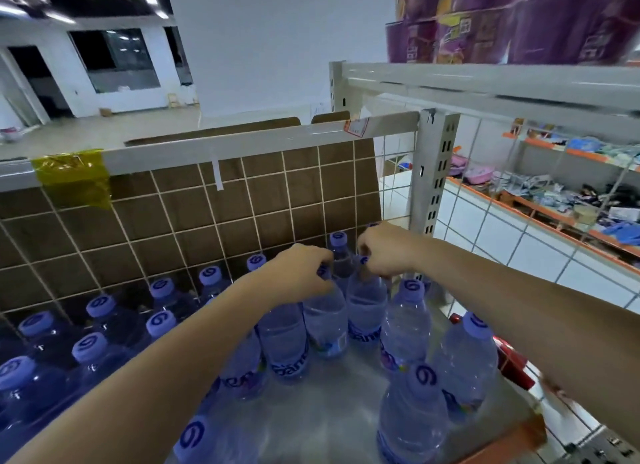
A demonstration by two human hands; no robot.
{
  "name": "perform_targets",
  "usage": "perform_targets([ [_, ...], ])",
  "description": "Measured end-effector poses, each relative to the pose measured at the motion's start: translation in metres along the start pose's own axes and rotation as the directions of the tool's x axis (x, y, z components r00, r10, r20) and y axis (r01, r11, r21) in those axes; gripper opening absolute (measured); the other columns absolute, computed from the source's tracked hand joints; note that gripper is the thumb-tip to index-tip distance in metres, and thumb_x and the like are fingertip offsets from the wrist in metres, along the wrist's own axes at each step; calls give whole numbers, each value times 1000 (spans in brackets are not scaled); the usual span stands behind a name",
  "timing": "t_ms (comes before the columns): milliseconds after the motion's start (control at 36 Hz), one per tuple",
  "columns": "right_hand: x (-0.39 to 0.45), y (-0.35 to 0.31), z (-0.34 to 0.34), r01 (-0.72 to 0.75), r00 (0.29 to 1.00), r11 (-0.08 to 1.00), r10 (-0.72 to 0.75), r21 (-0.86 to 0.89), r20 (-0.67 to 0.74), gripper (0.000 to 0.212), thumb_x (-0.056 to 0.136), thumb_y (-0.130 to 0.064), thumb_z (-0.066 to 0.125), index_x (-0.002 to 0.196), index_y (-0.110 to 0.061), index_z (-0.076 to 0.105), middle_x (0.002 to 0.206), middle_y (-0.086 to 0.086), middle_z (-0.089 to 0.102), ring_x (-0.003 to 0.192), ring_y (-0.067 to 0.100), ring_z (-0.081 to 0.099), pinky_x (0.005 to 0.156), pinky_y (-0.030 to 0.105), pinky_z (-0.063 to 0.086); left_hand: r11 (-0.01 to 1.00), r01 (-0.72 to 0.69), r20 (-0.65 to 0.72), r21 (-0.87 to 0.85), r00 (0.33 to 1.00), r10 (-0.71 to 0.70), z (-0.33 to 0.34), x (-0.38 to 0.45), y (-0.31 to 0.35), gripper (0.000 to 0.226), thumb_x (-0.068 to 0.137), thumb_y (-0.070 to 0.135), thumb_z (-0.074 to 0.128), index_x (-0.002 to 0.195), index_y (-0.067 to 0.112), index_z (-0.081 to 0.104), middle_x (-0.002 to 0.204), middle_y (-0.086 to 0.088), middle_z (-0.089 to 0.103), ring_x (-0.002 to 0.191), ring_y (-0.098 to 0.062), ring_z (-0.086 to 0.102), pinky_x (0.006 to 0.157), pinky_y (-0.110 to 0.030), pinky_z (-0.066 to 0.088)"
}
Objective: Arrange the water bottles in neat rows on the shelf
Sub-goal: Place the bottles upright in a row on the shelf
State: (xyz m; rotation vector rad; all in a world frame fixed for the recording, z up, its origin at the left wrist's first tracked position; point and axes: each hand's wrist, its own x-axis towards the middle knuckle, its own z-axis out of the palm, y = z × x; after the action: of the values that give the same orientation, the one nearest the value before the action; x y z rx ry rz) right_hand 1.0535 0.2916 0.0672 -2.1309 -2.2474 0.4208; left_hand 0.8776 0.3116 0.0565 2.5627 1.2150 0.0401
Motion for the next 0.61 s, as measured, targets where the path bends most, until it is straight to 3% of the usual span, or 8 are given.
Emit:
perform_targets([
  [56,4,0,1,2,1000,1000,-2,15,2,18,81,-29,72,82,-12,65,81,9,67,70,22,65,57,30,49,1000,8,29,-7,1000,-8,2,3,-1,27,85,29,62,110,18,60,101,-2,60,91,-21,59,79,-38,53],
  [167,9,-1,-1,-13,999,999,10,53,49,16,81,-26,72,83,-12,65,76,7,68,64,20,65,55,26,49,999,25,13,-38,1000,-25,8,6,-4,23,88,27,60,111,23,57,82,7,53,73,-12,53,56,-23,41],
  [306,12,2,-4,-50,991,995,39,86,130,17,86,-26,69,88,-11,63,74,7,65,59,17,61,47,21,43,1000,14,41,-2,999,-13,10,8,-4,18,87,31,58,104,31,51,85,8,53,81,-17,57,64,-28,44],
  [472,1,7,2,-61,989,996,51,70,139,31,90,-35,64,107,-10,58,73,2,59,57,12,56,45,20,39,998,12,60,58,998,-16,14,5,-6,28,87,35,60,109,24,47,97,1,54,87,-21,56,72,-36,49],
  [556,-7,8,0,-35,995,999,30,42,96,32,93,-34,57,111,-8,59,81,5,60,65,15,57,53,24,42,999,-2,38,49,999,0,14,4,-6,26,86,34,61,103,23,46,98,1,52,89,-22,54,71,-33,44],
  [611,-11,8,-2,-10,999,1000,10,-7,37,36,94,-35,54,115,-7,59,94,9,63,81,21,59,67,31,46,999,-6,42,46,999,4,13,3,-5,28,87,33,61,109,20,48,103,-2,52,91,-22,53,74,-33,44],
])
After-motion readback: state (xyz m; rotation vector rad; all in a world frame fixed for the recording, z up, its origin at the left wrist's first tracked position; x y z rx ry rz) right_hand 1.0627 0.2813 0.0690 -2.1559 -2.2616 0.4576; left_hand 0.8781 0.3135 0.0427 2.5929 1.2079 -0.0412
